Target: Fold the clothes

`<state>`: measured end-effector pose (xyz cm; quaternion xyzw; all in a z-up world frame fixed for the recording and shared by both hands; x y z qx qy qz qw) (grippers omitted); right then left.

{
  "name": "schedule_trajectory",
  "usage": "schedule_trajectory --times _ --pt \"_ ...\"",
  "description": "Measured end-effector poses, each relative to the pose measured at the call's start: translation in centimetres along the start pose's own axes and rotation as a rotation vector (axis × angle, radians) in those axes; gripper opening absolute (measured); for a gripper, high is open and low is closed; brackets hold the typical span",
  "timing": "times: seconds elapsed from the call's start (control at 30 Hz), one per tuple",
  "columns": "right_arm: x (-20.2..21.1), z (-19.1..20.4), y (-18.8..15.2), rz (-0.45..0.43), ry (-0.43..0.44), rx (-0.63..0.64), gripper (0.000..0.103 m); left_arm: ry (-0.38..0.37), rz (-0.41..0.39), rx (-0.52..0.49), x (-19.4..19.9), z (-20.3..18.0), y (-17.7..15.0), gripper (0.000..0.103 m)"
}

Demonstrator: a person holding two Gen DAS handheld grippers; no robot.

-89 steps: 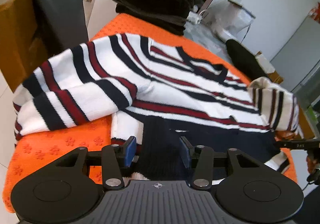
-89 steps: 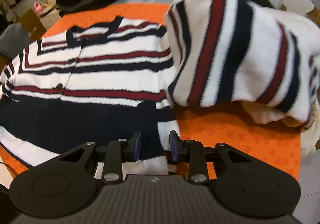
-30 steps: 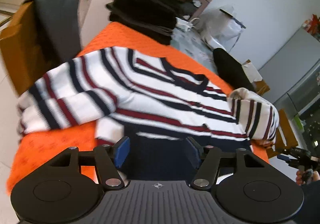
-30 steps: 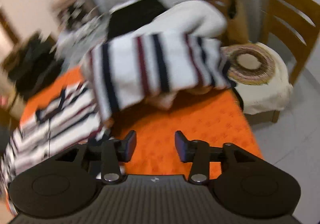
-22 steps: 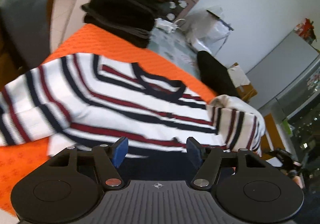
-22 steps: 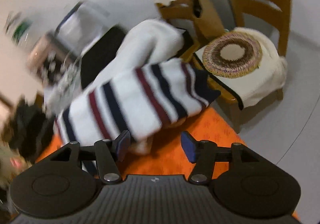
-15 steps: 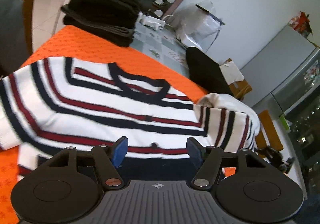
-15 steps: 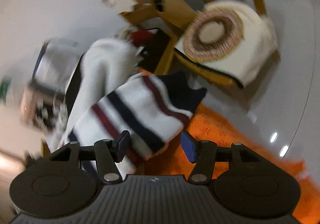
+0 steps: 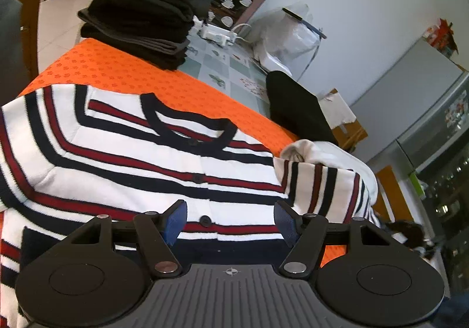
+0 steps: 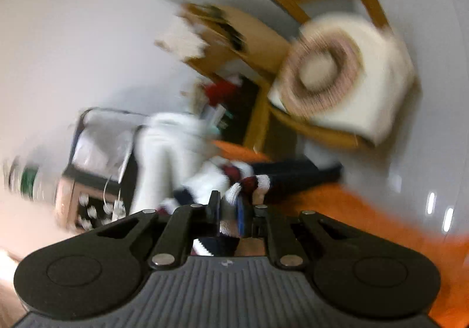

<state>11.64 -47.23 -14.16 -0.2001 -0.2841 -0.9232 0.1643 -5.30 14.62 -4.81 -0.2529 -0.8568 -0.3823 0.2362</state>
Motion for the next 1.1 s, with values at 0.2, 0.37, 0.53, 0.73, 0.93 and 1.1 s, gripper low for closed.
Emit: schedule_trajectory --times 0.2,0.37,0.53,0.73,0.93,1.1 --pt "4.1 11.5 -1.7 -0.133 0.100 0.488 0.012 0.016 -0.032 0.025 1.1 2.2 0.3 0.068" --pt "5.3 20.5 -7.9 -0.130 0.226 0.874 0.012 0.008 -0.063 0.038 2.8 4.7 1.2 0.068" --pt "5.2 27.3 -16.4 -0.074 0.315 1.215 0.012 0.003 -0.073 0.024 4.8 7.5 1.9 0.068" --pt "5.6 30.2 -28.2 0.139 0.430 1.446 0.012 -0.012 -0.079 0.039 6.9 11.3 2.6 0.068" --pt "5.8 30.1 -40.7 0.416 0.496 1.676 0.013 -0.013 -0.083 0.052 7.8 14.2 3.4 0.068" --pt "6.7 29.5 -43.5 0.503 0.529 1.729 0.031 -0.033 -0.058 0.036 7.2 14.8 3.9 0.069"
Point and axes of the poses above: each gripper's, at about its wrist camera, not at the fingertips, and x roughly against the way its jaws point, z to its left, y to its top, the point moved 1 cm from there along -x, roughly the way its jaws point, and after that the axes turned 4 degrees about x, right-handed, at the moved point
